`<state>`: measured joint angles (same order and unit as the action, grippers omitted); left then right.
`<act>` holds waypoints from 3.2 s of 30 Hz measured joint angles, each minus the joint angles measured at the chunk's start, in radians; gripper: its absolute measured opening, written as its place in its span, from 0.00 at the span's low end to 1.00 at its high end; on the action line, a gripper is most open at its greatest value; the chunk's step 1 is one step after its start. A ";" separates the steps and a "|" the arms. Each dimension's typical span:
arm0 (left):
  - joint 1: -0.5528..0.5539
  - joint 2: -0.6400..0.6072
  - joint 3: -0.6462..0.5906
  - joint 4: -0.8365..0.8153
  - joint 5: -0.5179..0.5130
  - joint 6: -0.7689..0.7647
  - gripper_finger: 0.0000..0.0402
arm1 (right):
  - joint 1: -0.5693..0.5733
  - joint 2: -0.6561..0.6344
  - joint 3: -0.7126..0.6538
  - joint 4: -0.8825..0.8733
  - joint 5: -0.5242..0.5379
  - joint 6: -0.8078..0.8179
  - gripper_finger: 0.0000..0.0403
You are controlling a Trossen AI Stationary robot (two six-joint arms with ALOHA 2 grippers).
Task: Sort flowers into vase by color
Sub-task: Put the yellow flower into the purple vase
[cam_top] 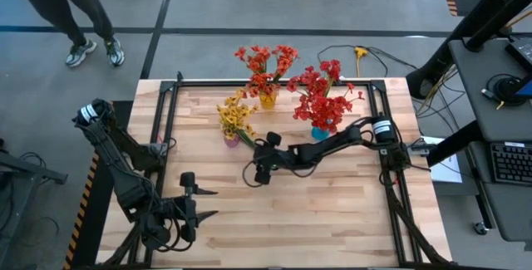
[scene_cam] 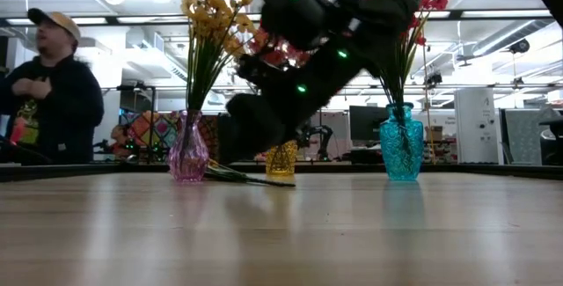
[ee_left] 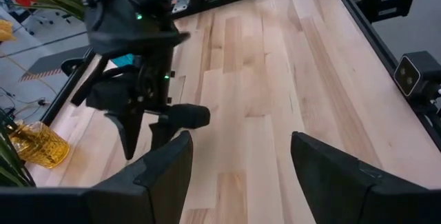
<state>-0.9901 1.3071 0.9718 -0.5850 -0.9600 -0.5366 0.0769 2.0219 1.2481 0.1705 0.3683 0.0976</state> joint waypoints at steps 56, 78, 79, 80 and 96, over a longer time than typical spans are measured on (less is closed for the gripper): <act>0.046 0.000 0.000 -0.007 -0.002 0.005 0.57 | -0.080 -0.008 -0.208 0.344 -0.003 0.012 0.66; 0.046 0.000 0.000 -0.007 -0.002 0.005 0.57 | -0.080 0.004 -0.223 0.345 -0.002 0.014 0.63; 0.046 0.000 0.000 -0.007 -0.002 0.005 0.57 | -0.080 0.011 -0.224 0.344 -0.003 0.015 0.63; 0.046 0.000 0.000 -0.007 -0.002 0.005 0.57 | -0.080 0.020 -0.224 0.343 -0.003 0.019 0.64; 0.048 0.000 0.000 -0.006 -0.002 0.005 0.57 | -0.082 0.042 -0.221 0.338 -0.006 0.078 0.51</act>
<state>-0.9422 1.3071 0.9718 -0.5913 -0.9625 -0.5320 -0.0048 2.0637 1.0267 0.5081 0.3619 0.1761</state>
